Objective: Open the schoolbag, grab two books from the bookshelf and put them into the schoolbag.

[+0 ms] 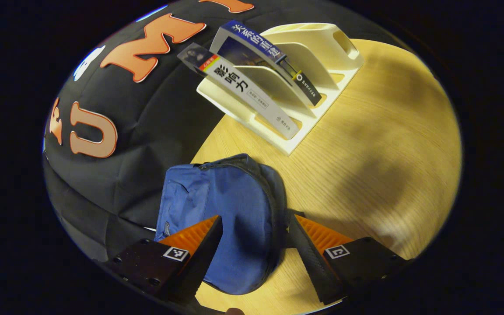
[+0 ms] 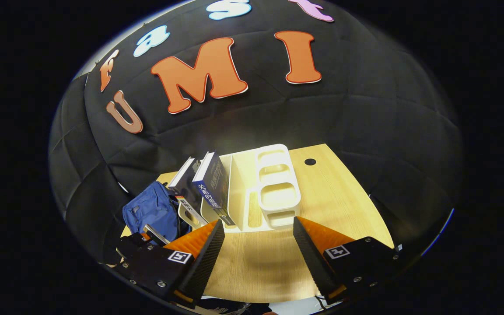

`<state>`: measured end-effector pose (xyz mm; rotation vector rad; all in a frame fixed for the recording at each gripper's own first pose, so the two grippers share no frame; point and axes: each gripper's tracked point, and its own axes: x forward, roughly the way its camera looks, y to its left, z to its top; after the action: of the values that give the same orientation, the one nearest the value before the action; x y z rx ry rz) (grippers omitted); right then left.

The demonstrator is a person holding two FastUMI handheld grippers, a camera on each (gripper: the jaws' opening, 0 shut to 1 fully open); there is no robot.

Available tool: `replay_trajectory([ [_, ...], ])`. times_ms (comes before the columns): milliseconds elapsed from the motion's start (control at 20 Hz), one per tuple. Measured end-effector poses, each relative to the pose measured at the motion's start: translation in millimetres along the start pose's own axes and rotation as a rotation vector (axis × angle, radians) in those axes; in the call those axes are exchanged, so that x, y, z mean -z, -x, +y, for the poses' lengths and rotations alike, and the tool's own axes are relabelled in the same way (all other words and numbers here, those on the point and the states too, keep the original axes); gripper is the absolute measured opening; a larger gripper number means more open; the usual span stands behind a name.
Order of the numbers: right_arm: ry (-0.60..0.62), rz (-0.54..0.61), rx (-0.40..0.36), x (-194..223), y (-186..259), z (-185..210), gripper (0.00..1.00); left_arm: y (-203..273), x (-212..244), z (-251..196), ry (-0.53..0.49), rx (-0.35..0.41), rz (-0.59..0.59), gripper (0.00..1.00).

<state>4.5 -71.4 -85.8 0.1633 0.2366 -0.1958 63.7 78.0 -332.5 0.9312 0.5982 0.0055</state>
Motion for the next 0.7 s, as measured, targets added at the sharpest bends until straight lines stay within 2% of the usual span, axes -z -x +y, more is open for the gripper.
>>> replay_trajectory([
  [250,0.002,0.023,-0.007,2.6,-8.7,2.2,0.95,-4.2,9.5,12.8,0.083,0.009,0.053,0.94],
  [350,0.008,0.034,-0.012,3.8,-11.8,5.6,0.95,-6.3,15.0,7.8,0.101,0.024,0.083,0.87],
  [450,0.011,0.035,-0.019,2.1,-10.6,8.0,0.95,-11.5,19.1,7.9,0.079,0.005,0.117,0.34],
  [500,0.010,0.034,-0.022,1.9,-9.1,9.0,0.95,-7.0,20.7,10.8,0.062,-0.008,0.145,0.33],
  [550,0.011,0.033,-0.024,0.6,-9.1,9.0,0.95,-6.4,19.3,8.7,0.058,0.009,0.157,0.10],
  [700,0.012,0.027,-0.028,-1.7,-7.9,9.5,0.95,-2.2,14.3,13.1,0.082,0.080,0.154,0.07],
])
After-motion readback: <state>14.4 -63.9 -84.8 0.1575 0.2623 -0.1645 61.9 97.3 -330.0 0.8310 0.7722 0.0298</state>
